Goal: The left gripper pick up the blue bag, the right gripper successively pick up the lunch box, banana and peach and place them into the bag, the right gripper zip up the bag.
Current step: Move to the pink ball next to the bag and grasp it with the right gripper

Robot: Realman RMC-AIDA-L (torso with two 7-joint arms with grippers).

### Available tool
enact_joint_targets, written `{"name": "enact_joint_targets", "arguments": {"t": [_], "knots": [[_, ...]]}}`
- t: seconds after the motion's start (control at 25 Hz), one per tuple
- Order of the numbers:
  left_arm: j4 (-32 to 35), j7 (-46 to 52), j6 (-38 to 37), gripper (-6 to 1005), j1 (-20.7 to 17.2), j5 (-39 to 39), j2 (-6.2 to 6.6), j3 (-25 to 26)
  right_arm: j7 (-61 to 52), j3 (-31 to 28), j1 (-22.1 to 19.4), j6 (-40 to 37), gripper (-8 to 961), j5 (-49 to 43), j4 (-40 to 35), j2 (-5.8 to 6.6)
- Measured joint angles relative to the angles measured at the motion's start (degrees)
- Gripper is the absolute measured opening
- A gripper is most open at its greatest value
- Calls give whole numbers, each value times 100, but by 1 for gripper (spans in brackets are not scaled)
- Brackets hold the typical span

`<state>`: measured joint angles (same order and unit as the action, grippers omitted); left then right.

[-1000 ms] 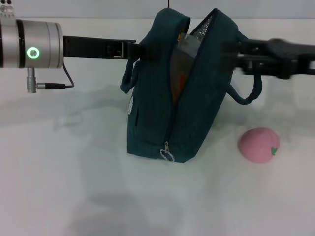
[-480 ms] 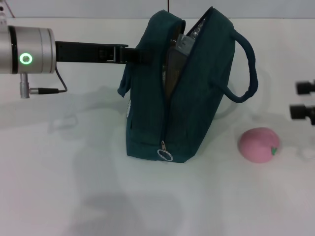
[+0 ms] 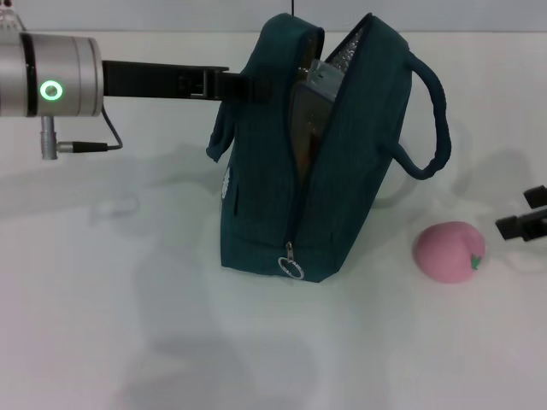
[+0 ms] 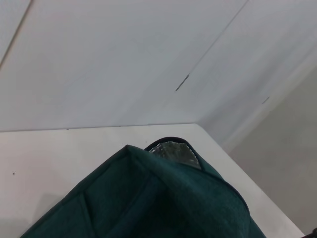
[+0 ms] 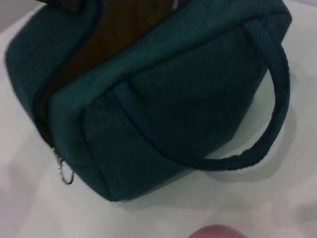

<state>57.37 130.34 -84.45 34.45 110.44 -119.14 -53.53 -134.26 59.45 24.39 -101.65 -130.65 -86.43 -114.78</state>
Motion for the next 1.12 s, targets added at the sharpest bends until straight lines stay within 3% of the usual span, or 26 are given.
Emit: {"name": "enact_joint_targets", "arguments": {"t": [0.16,0.56,1.12], "knots": [[1,0,5,69,9,0,-13,0,-197,130,389,36,722,-398,307,-56],[-10,0,8,69,9,-2,-13,0,-184,497,987,573,685,-635,1620,-61],[-24,0,7,69,-35,-6,-17,0,-174,1071,1054,1183,633,-765,2108,-62]]}}
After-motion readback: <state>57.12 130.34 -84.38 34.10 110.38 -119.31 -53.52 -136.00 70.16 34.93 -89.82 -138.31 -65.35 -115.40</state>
